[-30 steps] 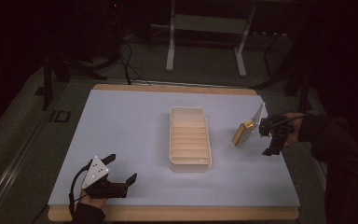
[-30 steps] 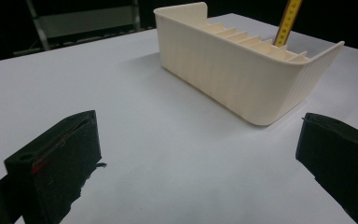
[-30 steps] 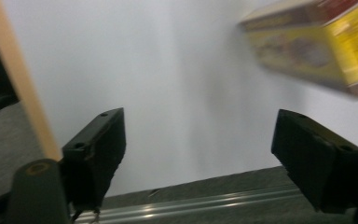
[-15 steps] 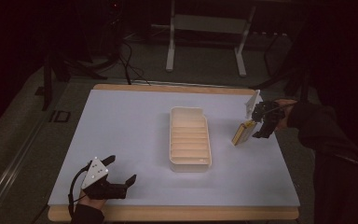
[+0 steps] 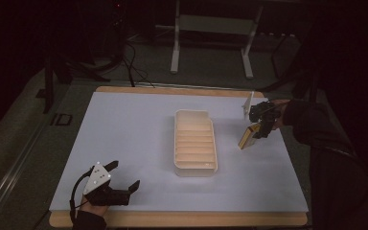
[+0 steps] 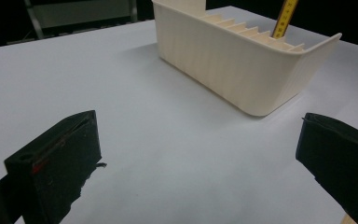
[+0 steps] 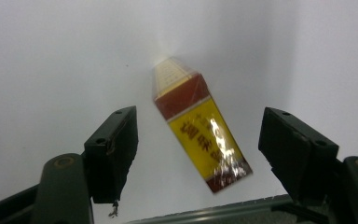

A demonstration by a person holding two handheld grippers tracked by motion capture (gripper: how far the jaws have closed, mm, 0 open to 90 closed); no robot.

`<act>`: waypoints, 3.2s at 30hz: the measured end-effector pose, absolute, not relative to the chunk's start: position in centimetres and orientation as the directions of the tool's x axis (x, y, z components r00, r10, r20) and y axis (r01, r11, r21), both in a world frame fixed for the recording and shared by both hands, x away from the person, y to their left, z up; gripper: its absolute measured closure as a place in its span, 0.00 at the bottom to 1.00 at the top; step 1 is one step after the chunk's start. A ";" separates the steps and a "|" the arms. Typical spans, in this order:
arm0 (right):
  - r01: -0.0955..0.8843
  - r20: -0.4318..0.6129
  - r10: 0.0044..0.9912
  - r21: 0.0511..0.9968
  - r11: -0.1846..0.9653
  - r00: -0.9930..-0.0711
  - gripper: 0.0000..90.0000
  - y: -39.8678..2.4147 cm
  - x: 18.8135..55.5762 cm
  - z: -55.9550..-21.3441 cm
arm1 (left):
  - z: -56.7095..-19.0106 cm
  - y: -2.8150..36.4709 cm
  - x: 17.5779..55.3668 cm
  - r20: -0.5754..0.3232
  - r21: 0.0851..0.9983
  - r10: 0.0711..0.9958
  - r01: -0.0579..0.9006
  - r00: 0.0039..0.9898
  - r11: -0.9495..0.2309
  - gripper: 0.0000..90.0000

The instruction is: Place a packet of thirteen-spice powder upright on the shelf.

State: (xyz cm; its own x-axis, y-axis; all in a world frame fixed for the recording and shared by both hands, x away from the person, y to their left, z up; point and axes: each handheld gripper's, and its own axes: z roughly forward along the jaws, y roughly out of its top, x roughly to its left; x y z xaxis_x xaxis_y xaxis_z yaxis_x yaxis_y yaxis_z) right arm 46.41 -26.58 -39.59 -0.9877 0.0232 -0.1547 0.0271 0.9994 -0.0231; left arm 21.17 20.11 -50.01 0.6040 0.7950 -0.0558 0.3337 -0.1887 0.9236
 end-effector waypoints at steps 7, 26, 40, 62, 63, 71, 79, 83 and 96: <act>0.011 -0.138 -0.004 -0.111 0.994 -0.990 0.38 -25.9 46.9 -41.6 | -50.1 20.1 21.2 -0.062 0.923 0.793 0.338 0.606 -0.185 0.00; 0.002 -0.044 -0.005 -0.142 0.990 -0.999 0.75 -25.3 47.2 -42.3 | -50.1 20.2 21.3 -0.067 0.921 0.793 0.344 0.606 -0.185 0.00; -0.007 -0.002 -0.008 -0.123 0.992 -1.000 0.76 -23.9 45.3 -39.8 | -50.1 20.1 21.3 -0.065 0.922 0.792 0.340 0.607 -0.185 0.00; -0.049 -0.030 -0.049 0.008 0.999 -0.998 0.76 -21.1 41.3 -34.4 | -50.0 19.9 21.1 -0.056 0.922 0.789 0.334 0.612 -0.194 0.00; -0.052 -0.027 -0.051 0.024 0.998 -0.998 0.76 -21.0 41.2 -34.2 | -50.0 19.9 21.1 -0.056 0.922 0.788 0.334 0.613 -0.194 0.00; -0.053 -0.025 -0.050 0.126 0.991 -0.998 0.76 -20.1 40.7 -34.0 | -50.0 19.9 21.2 -0.058 0.922 0.787 0.335 0.614 -0.194 0.00; -0.067 -0.054 -0.057 0.210 0.975 -0.997 0.76 -19.4 40.1 -33.7 | -50.0 19.9 21.3 -0.058 0.922 0.787 0.335 0.614 -0.194 0.00; -0.092 -0.097 -0.069 0.255 0.962 -0.993 0.76 -18.8 39.2 -33.8 | -50.0 19.9 21.3 -0.056 0.922 0.785 0.334 0.616 -0.196 0.00; -0.122 -0.080 -0.098 0.392 0.912 -0.992 0.76 -17.7 37.0 -35.2 | -50.0 19.9 21.3 -0.054 0.923 0.782 0.330 0.621 -0.198 0.00</act>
